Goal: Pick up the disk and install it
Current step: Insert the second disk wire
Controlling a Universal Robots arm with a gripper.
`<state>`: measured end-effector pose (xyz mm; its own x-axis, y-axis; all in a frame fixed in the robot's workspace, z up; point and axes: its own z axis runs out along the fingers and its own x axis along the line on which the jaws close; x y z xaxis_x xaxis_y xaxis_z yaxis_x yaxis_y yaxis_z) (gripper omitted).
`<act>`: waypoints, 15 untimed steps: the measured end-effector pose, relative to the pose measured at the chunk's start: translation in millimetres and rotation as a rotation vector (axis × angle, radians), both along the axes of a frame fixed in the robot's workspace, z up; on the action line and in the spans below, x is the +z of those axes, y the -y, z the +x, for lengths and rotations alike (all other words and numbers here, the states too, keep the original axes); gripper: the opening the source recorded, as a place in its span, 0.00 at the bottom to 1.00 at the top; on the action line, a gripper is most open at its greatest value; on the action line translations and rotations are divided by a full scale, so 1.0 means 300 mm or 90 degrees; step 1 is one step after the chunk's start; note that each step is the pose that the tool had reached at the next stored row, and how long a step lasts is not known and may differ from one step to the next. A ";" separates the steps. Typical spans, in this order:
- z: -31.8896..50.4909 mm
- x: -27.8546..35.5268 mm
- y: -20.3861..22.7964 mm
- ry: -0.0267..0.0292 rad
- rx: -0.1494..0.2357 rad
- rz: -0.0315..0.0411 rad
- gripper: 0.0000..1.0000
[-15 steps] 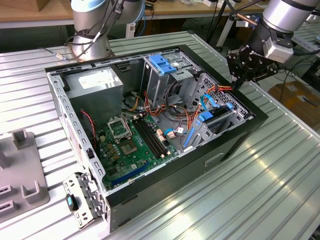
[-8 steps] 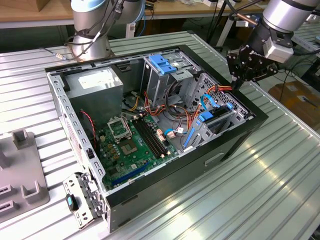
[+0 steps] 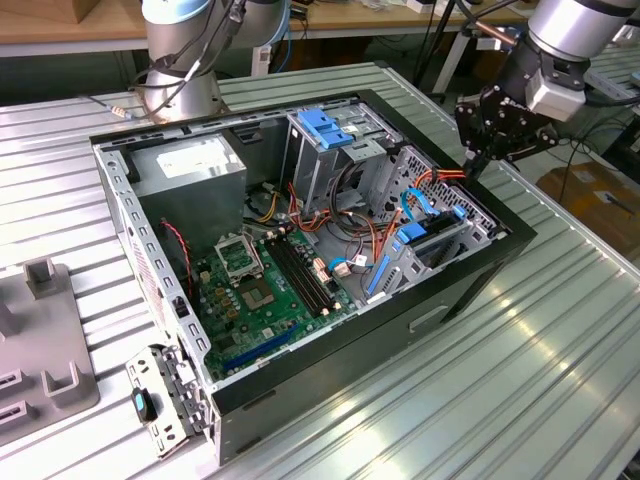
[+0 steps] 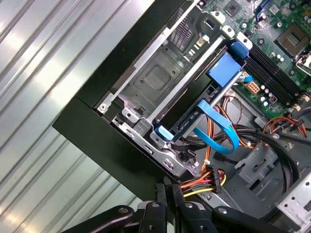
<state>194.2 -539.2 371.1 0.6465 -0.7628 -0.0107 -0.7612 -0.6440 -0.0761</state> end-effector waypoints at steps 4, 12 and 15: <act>0.000 0.000 0.000 0.0000 -0.063 0.0000 0.16; -0.073 -0.001 0.000 0.0014 -0.093 0.0002 0.16; -0.104 -0.001 0.001 0.0018 -0.093 0.0002 0.16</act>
<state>162.9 -539.4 370.7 0.5281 -0.8491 -0.0092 -0.8469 -0.5259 -0.0786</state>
